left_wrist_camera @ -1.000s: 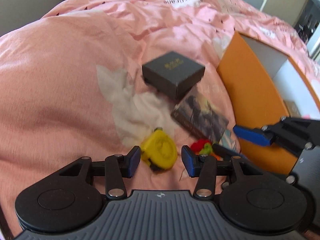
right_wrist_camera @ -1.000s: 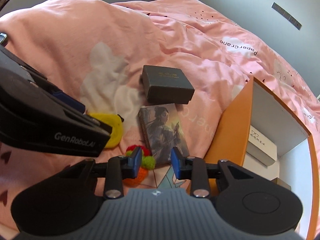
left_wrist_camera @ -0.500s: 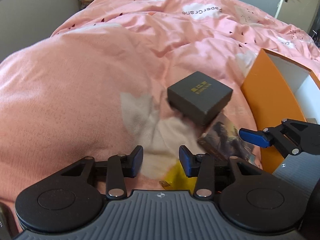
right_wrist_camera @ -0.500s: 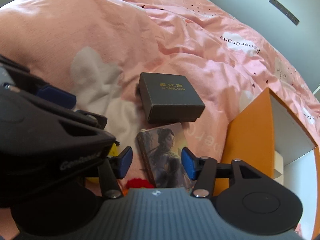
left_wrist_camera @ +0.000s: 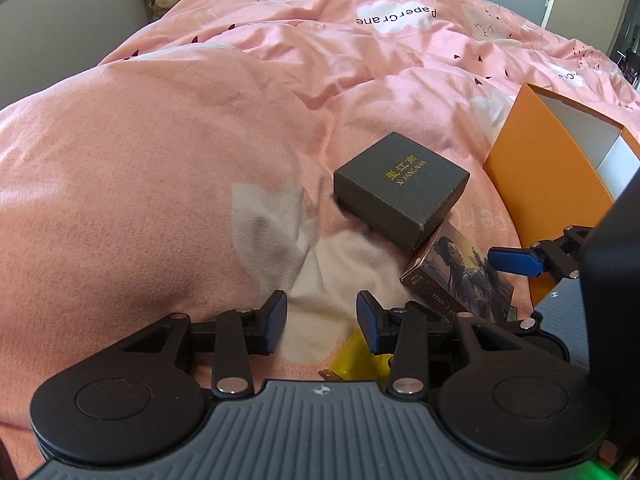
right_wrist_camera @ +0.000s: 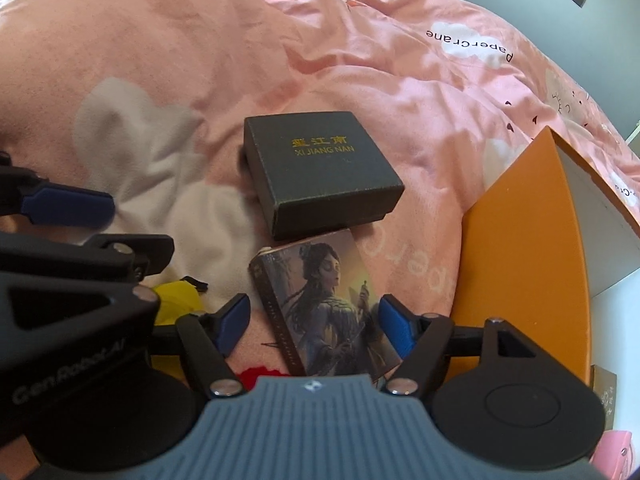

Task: Organize objects
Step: 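Grasp the silver PHOTO CARD box with the right tool, then grasp the black square box with the left tool while the right tool holds the PHOTO CARD box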

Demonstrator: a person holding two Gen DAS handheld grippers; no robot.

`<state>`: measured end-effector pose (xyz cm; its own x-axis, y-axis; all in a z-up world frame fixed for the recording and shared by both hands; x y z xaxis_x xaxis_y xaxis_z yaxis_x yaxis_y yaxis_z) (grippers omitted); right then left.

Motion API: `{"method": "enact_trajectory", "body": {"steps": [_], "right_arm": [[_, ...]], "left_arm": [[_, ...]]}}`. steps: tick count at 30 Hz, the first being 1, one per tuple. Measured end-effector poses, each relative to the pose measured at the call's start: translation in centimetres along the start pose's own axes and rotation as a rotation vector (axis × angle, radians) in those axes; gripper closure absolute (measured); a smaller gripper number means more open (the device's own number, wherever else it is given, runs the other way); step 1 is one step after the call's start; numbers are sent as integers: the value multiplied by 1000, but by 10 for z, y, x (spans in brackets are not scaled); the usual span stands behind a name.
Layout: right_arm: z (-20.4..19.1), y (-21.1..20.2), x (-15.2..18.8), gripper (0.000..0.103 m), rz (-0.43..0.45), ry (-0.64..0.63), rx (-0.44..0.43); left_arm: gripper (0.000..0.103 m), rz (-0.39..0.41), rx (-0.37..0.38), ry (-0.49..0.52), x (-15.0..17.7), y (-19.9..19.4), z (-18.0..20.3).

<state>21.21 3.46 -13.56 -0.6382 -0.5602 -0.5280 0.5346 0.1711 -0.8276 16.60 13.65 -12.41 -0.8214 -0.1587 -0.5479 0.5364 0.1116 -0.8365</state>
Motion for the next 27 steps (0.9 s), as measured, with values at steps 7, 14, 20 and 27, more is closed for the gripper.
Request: {"method": "enact_trajectory", "body": {"steps": [7,14,20,27], "right_arm": [[1,-1,-3,49,-10,-19,0],[12,-18,-12,67,-5,-18,-39],[40,-30,-24,74,-44,78,-138],[56,-18,-41,77,-107,130,-194]], "left_arm": [[55,10,23,-18,-1,-1,0],[55,15,80,-79,-7,-5,-8],[55,-8,136,-118,-13,-9,-11],[55,-24,214,-215,-34,-3,-8]]}}
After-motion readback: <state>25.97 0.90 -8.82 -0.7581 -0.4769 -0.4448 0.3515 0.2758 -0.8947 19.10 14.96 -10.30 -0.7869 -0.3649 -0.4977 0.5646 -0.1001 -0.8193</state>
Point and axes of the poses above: each gripper's, at about its wrist camera, not at the fingertips, and y roughly the way its jaws point, z to its right, x to its underside, the point moved 5 cm from there along y, roughly the way its jaws point, and after that the axes turned 4 degrees about y, right-handed, at the moved point
